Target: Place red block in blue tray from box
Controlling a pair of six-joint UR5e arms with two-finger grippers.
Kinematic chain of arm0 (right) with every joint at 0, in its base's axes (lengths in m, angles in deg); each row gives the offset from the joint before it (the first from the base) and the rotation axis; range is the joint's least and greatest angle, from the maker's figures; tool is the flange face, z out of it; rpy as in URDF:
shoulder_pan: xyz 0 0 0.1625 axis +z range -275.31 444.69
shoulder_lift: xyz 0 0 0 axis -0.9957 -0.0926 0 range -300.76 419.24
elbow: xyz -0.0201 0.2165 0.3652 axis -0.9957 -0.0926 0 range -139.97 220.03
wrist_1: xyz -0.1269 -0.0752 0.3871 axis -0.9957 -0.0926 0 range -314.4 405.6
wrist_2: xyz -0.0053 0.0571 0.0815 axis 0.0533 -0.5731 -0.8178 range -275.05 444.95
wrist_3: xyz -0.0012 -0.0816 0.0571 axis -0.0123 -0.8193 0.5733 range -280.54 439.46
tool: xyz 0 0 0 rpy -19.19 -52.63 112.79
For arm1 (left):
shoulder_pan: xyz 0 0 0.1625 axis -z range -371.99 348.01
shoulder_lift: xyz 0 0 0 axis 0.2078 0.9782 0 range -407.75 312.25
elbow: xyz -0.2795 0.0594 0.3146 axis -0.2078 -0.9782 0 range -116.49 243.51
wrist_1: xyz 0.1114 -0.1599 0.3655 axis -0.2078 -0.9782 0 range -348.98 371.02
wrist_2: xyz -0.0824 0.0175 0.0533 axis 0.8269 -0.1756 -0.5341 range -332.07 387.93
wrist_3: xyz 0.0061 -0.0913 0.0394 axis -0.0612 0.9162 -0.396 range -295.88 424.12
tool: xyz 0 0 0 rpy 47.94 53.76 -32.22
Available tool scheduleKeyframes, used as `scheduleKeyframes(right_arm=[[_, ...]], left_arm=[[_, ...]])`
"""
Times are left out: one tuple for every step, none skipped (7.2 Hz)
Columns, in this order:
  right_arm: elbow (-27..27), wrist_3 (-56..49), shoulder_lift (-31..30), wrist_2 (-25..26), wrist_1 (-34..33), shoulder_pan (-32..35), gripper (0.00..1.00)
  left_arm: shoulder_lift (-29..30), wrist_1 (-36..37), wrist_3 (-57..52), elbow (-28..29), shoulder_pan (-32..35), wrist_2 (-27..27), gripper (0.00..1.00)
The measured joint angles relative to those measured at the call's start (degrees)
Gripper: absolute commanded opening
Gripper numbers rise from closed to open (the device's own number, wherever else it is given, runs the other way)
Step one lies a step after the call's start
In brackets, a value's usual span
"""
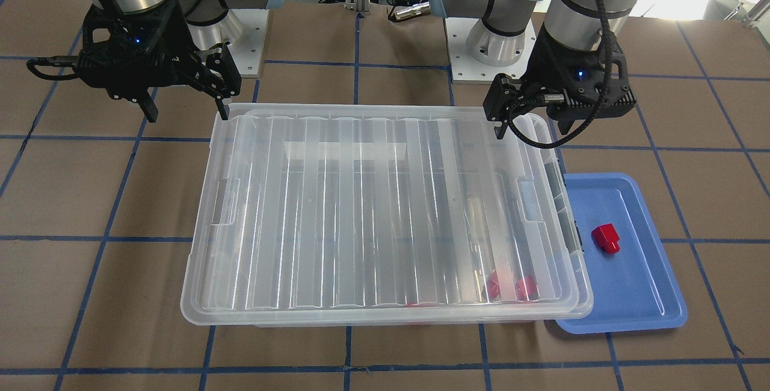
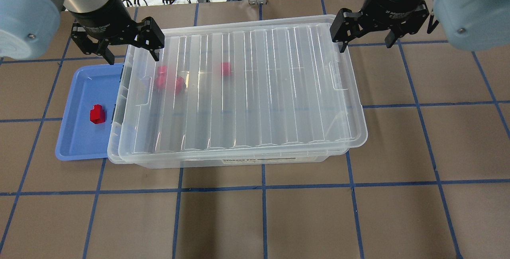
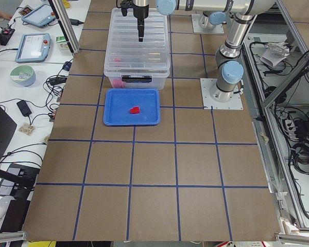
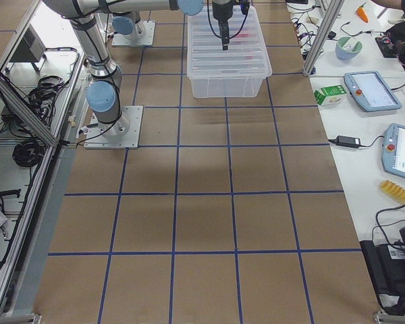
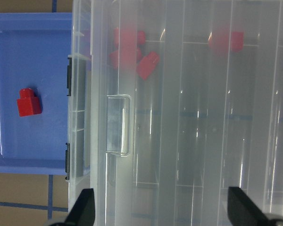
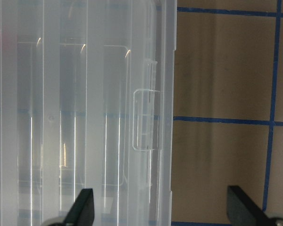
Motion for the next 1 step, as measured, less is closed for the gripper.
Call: scheduleKeyframes(right_arm=[[0.0, 0.0, 0.0, 0.0, 0.0, 0.0, 1.0]], left_arm=[[0.1, 0.0, 0.0, 0.2, 0.0, 0.0, 1.0]])
